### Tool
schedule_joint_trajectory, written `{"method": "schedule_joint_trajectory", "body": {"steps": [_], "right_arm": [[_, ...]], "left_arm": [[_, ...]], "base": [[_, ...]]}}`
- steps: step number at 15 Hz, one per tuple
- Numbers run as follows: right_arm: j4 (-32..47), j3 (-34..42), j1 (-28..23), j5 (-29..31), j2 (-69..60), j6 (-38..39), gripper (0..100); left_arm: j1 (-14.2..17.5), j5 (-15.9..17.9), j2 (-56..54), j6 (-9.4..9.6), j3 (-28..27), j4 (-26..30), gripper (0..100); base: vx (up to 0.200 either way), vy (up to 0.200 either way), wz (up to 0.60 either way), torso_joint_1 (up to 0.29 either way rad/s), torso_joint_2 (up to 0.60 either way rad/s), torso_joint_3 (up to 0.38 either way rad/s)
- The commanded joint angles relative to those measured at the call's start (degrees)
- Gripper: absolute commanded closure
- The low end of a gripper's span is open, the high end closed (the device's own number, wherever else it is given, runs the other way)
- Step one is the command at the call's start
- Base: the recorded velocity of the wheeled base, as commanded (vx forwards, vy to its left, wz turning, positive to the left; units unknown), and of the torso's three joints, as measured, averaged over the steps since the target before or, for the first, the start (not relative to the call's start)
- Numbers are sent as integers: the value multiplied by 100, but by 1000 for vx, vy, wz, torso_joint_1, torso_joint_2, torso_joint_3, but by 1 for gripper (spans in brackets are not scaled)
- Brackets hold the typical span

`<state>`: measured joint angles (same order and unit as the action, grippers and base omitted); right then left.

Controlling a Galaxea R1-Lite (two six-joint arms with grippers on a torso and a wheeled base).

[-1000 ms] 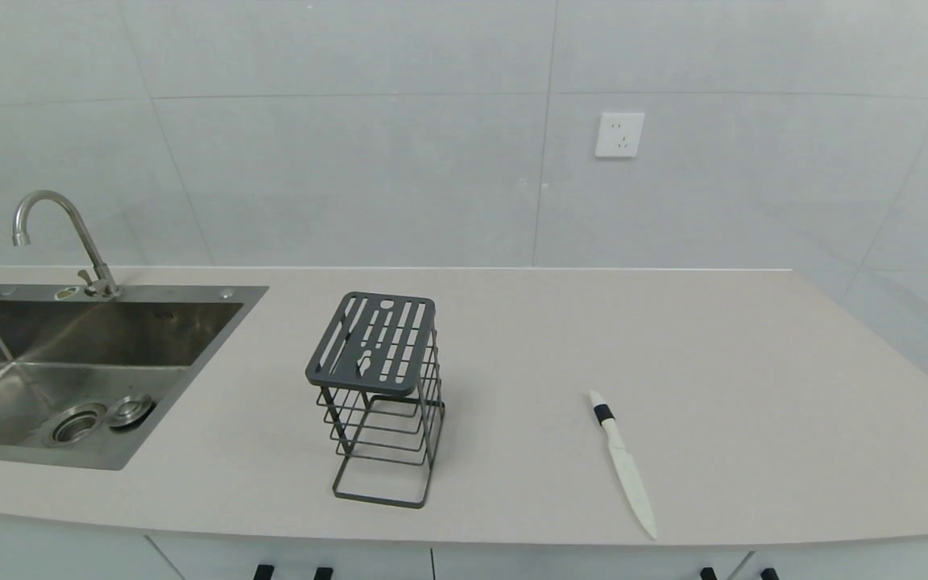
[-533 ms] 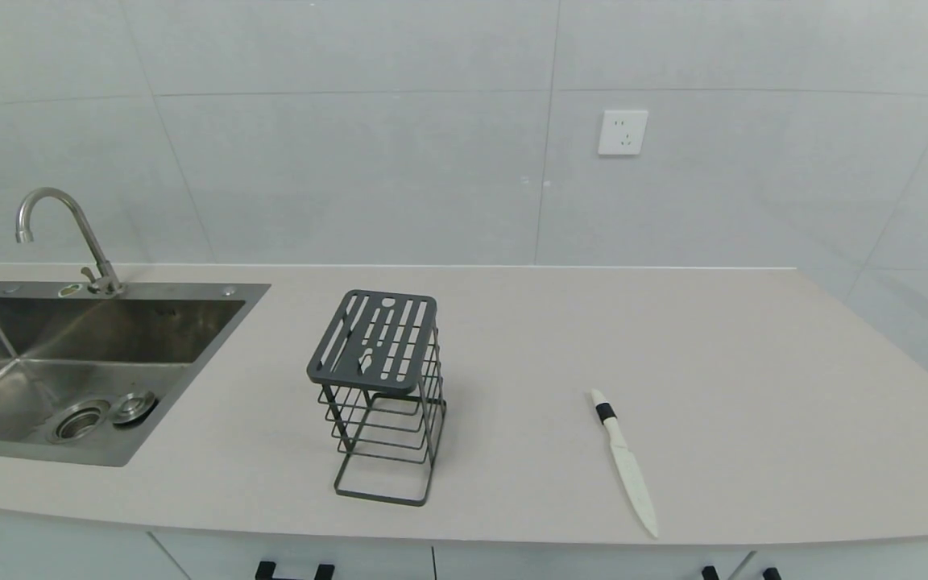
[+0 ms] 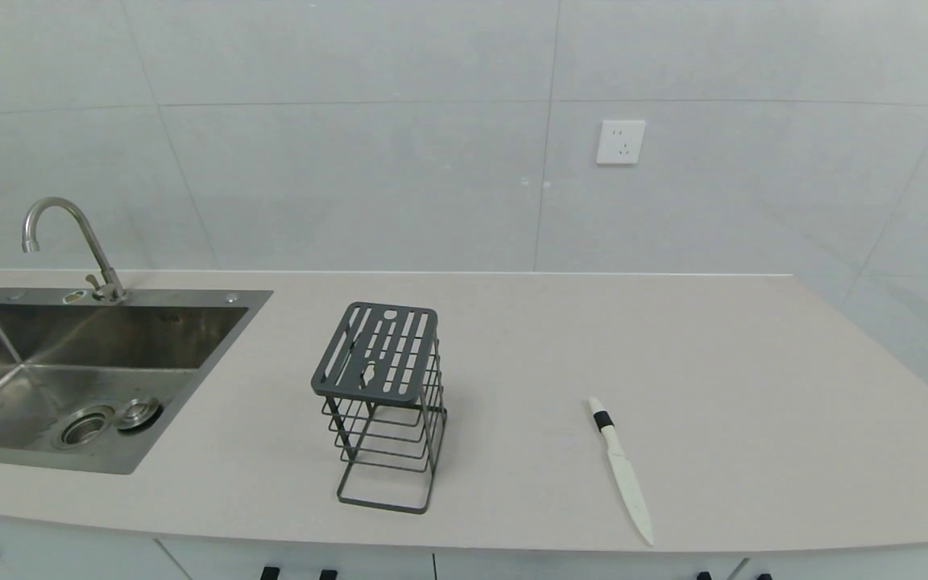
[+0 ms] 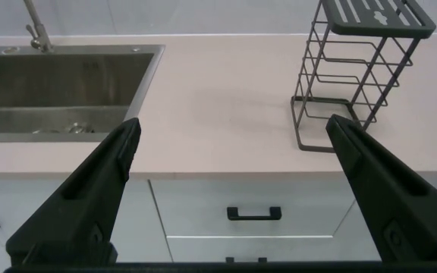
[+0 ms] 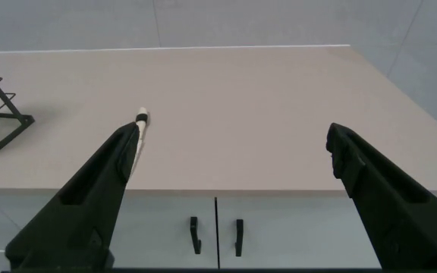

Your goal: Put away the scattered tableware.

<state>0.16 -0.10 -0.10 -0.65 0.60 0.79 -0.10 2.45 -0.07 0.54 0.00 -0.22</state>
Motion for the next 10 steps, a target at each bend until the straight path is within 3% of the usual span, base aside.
{"method": "schedule_joint_trajectory", "body": {"steps": [1,4,10], "right_arm": [[2,1,1,3,2,0,0],[2,1,1,3,2,0,0],[2,1,1,-6,2,0,0]], "left_arm": [[1,1,7,-1,0,-4,0],[1,1,7,-1,0,-4,0],[1,10,7,34,0,-4,0]], "base": [[0,0,0,0,0,0],[0,0,0,159,-25,131],[0,0,0,316,-75,230]]}}
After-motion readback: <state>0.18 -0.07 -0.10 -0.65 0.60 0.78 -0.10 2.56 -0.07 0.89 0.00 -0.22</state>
